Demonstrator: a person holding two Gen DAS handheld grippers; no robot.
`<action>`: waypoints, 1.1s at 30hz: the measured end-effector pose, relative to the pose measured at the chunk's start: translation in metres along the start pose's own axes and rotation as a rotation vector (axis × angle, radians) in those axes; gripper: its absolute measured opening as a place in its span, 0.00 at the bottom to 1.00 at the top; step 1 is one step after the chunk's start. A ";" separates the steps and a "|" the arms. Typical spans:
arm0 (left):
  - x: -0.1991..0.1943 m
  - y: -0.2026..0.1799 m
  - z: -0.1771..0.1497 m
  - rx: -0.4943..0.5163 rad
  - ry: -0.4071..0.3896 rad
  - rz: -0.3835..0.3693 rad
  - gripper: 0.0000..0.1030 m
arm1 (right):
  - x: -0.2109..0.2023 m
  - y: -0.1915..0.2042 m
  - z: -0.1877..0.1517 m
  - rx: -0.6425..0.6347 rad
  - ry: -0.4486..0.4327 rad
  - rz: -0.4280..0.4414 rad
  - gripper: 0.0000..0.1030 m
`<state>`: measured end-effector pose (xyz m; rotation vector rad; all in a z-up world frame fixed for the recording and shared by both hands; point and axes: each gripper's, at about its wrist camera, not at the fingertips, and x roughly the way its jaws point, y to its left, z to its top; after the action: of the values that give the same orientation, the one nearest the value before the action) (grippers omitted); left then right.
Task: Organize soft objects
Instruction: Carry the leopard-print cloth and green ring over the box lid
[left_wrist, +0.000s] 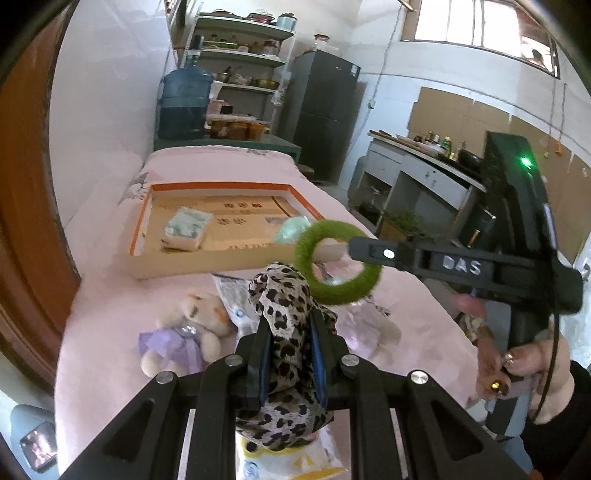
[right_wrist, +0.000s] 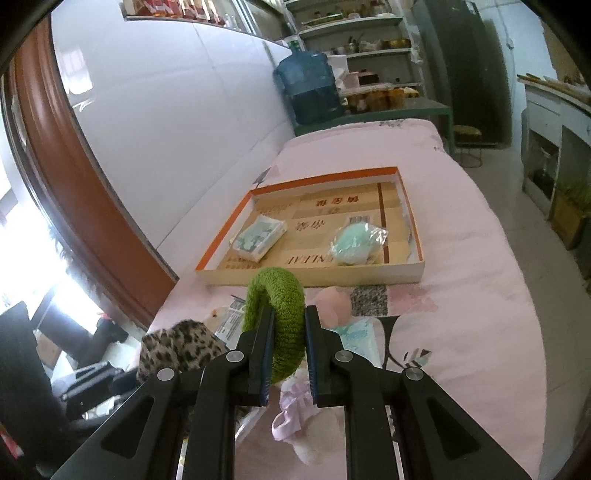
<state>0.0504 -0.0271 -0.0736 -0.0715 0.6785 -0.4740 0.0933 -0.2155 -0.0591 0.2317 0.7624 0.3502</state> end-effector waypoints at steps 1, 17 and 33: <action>0.000 0.002 0.004 -0.003 -0.001 0.014 0.18 | 0.000 0.000 0.001 -0.001 -0.002 -0.003 0.15; 0.010 0.023 0.060 -0.021 -0.061 0.180 0.18 | -0.002 0.003 0.027 -0.056 -0.055 -0.082 0.15; 0.037 0.035 0.106 -0.006 -0.093 0.239 0.18 | 0.014 0.004 0.070 -0.087 -0.093 -0.105 0.15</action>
<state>0.1552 -0.0221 -0.0198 -0.0172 0.5878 -0.2379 0.1514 -0.2115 -0.0176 0.1243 0.6633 0.2707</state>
